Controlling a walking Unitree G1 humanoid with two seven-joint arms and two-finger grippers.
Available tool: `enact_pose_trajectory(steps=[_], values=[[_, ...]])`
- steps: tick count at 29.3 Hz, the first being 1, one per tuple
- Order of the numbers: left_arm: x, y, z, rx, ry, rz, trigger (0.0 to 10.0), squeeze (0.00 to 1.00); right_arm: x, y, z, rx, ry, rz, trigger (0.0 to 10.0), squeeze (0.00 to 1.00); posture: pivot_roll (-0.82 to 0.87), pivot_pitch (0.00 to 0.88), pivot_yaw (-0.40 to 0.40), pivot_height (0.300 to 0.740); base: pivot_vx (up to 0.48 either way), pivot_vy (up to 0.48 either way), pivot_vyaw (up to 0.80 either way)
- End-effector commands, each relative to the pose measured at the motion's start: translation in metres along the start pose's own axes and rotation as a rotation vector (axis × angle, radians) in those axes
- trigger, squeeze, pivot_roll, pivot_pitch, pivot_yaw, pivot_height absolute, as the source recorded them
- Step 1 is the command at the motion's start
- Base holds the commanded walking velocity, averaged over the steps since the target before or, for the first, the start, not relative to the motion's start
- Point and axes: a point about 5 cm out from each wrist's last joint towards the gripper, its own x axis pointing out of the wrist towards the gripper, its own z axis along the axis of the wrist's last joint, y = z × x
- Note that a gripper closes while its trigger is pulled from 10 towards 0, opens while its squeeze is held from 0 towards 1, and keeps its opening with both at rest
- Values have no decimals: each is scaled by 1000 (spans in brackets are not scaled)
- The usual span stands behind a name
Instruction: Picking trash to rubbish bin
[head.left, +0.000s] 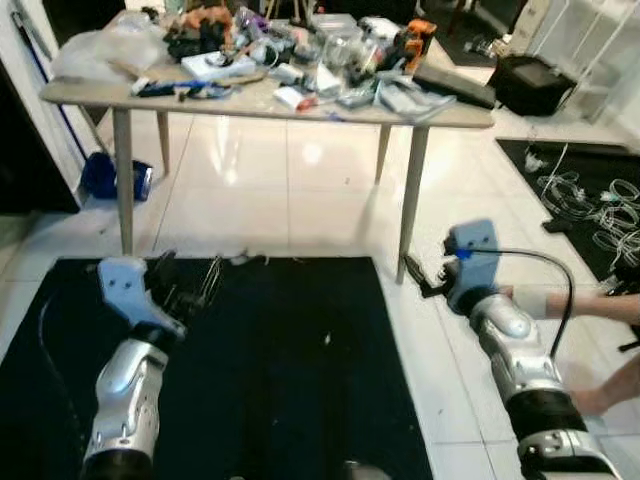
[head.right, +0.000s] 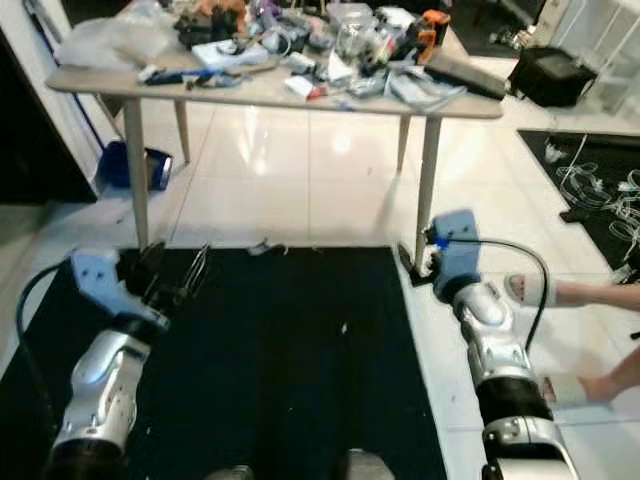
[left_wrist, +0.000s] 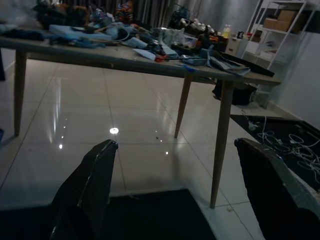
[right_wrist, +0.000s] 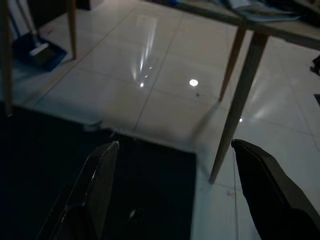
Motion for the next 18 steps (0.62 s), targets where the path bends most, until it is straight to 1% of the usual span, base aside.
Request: enact_pose_trajectory(steps=[1,18], values=[[1,-2,-2,-4,7,-9,10000,0,0,-1,-1,-8,5,-2,10000,0,5,0,-36,740,341,0,0],[4,-3,9,5,-34,-24,10000,0,0,1,0,-12,-6,11,10000,0,5,0,-36,740,344,0,0]])
